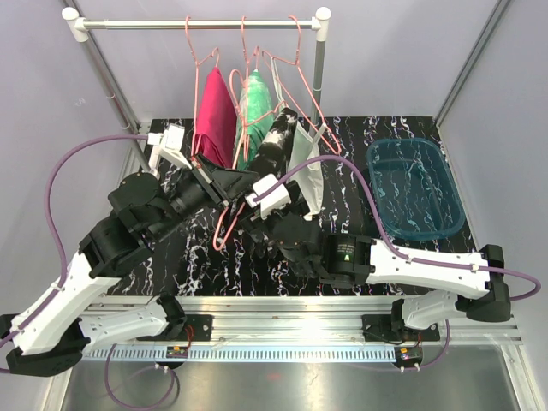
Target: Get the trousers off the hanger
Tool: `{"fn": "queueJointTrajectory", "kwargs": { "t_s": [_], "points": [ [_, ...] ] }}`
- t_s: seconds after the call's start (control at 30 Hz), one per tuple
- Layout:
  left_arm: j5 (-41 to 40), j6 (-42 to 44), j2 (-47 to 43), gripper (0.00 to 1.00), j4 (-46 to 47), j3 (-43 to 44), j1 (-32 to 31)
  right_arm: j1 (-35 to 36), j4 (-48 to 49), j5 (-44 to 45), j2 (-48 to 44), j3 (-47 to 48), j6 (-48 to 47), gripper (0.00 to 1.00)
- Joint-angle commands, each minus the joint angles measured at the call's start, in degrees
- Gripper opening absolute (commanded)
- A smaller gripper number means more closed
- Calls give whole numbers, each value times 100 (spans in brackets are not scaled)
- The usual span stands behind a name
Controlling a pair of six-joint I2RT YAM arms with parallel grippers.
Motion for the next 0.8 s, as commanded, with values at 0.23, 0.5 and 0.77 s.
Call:
{"fn": "queueJointTrajectory", "kwargs": {
  "t_s": [0.23, 0.5, 0.77],
  "points": [
    [52, -340, -292, 0, 1798, -1, -89, -233, 1802, -47, 147, 117, -1410, 75],
    [113, -287, -398, 0, 1587, 34, -97, -339, 2020, -171, -98, -48, -2113, 26],
    [193, -102, -502, 0, 1122, -211, -97, -330, 1863, -356, -643, 232, -2289, 0]
  ]
}}
